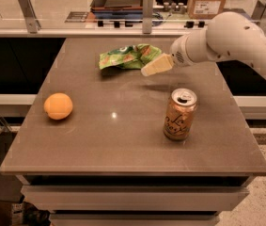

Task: Move green rice chip bag near orange

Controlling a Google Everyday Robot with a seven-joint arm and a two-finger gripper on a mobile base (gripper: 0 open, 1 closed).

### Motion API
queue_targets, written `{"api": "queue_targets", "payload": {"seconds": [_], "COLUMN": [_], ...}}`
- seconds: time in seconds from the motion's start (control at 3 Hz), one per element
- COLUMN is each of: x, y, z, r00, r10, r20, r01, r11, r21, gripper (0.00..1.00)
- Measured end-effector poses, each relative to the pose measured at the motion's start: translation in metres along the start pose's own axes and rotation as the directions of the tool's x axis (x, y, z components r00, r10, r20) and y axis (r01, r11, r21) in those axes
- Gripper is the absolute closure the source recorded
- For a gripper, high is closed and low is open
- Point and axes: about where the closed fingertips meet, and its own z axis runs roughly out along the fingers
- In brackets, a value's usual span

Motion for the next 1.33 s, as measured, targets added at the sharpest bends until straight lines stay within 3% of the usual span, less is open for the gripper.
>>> {"api": "queue_targets", "payload": {"seconds": [0.33,1.0,1.33], "x": [-0.003,-0.033,-0.042], "y": [-0.004,-0.008,-0.003], "z": [0.026,0.060,0.071], "r00": [1.000,0.998,0.996], "r10": [-0.016,-0.038,-0.054], "r20": [0.005,0.050,0.071], "r01": [0.016,0.043,0.064], "r11": [0.9992,0.9946,0.9887], "r21": [-0.037,-0.095,-0.135], "gripper": [0.00,0.00,0.18]}}
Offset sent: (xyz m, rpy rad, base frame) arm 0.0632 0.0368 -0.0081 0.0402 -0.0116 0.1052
